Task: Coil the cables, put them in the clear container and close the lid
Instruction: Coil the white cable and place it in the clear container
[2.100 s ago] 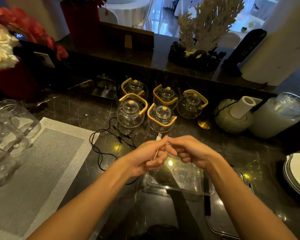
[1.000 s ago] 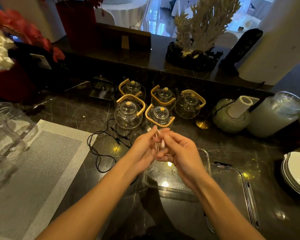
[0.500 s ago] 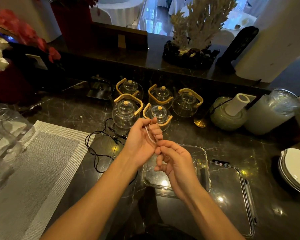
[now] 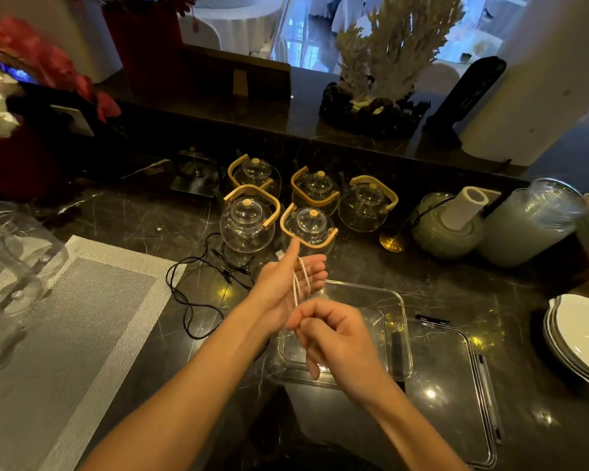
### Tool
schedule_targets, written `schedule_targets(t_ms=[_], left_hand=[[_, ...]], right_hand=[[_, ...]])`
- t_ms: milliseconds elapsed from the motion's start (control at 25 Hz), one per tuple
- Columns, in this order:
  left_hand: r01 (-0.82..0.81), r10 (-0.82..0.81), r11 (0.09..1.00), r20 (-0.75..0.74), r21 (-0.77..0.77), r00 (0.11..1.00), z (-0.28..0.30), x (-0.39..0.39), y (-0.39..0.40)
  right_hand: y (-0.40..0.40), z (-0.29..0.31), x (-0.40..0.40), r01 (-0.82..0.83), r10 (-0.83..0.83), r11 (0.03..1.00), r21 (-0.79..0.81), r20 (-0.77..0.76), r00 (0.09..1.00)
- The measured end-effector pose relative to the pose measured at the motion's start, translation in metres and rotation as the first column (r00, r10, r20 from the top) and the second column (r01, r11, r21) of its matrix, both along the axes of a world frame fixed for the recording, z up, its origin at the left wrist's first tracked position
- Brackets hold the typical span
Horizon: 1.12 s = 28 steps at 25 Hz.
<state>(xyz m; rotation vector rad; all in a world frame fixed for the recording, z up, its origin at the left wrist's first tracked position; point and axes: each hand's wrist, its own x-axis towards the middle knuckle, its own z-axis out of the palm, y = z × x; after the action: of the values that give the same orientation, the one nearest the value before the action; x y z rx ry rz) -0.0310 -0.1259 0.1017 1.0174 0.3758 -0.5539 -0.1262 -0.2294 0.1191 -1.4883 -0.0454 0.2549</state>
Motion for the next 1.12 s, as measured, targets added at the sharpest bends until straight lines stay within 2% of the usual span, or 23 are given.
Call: schedule_targets(t_ms=[120, 200, 240, 280, 360, 400, 440, 520, 600, 680, 720, 800, 880, 960, 1120], left_hand=[[0.019, -0.024, 0.995, -0.046, -0.1, 0.999, -0.001, 0.004, 0.012], [0.001, -0.031, 0.951, -0.092, -0.311, 0.995, 0.001, 0.009, 0.02], [-0.008, -0.045, 0.898, -0.109, -0.44, 0.993, 0.003, 0.011, 0.023], [-0.001, -0.066, 0.842, -0.105, -0.54, 0.992, 0.006, 0.012, 0.025], [0.04, -0.105, 0.786, -0.069, -0.617, 0.992, 0.007, 0.011, 0.028], [0.074, -0.129, 0.772, -0.042, -0.631, 0.991, 0.007, 0.008, 0.026], [0.101, -0.147, 0.763, -0.019, -0.639, 0.989, 0.006, 0.005, 0.024], [0.131, -0.167, 0.738, 0.008, -0.662, 0.986, 0.002, -0.002, 0.017], [0.164, -0.192, 0.722, 0.034, -0.672, 0.981, 0.0, -0.005, 0.013], [0.214, -0.221, 0.749, 0.069, -0.627, 0.973, -0.001, -0.007, 0.011], [0.234, -0.237, 0.772, 0.073, -0.591, 0.969, -0.002, -0.007, 0.01], [0.246, -0.255, 0.82, 0.054, -0.517, 0.965, -0.003, -0.008, 0.01], [0.246, -0.259, 0.859, 0.034, -0.45, 0.965, -0.006, -0.006, 0.011], [0.258, -0.272, 0.884, 0.021, -0.39, 0.962, -0.008, -0.006, 0.01], [0.316, -0.314, 0.932, 0.04, -0.175, 0.949, -0.006, -0.009, 0.006]], right_hand=[[-0.003, 0.002, -0.008, -0.04, 0.04, 0.999, 0.038, -0.016, 0.999], [-0.002, -0.001, -0.01, 0.025, -0.008, 0.985, 0.171, -0.099, 0.995], [-0.003, -0.004, -0.01, 0.08, -0.03, 0.956, 0.282, -0.176, 0.984], [-0.005, -0.008, -0.009, 0.149, -0.04, 0.899, 0.412, -0.26, 0.965], [-0.011, -0.013, -0.005, 0.32, -0.038, 0.698, 0.64, -0.413, 0.91], [-0.013, -0.014, -0.002, 0.394, -0.037, 0.603, 0.694, -0.469, 0.883], [-0.014, -0.014, 0.003, 0.445, -0.042, 0.547, 0.709, -0.508, 0.86], [-0.014, -0.014, 0.01, 0.486, -0.055, 0.551, 0.678, -0.552, 0.832], [-0.014, -0.016, 0.017, 0.479, -0.035, 0.615, 0.626, -0.586, 0.81], [-0.016, -0.018, 0.02, 0.455, -0.023, 0.677, 0.579, -0.601, 0.799], [-0.018, -0.018, 0.022, 0.424, -0.047, 0.727, 0.54, -0.577, 0.815], [-0.019, -0.017, 0.021, 0.33, -0.152, 0.876, 0.351, -0.448, 0.881], [-0.017, -0.019, 0.019, 0.288, -0.236, 0.946, 0.151, -0.292, 0.927], [-0.016, -0.022, 0.016, 0.311, -0.295, 0.949, 0.049, -0.208, 0.933], [-0.01, -0.029, 0.014, 0.415, -0.413, 0.909, -0.033, -0.196, 0.889]])
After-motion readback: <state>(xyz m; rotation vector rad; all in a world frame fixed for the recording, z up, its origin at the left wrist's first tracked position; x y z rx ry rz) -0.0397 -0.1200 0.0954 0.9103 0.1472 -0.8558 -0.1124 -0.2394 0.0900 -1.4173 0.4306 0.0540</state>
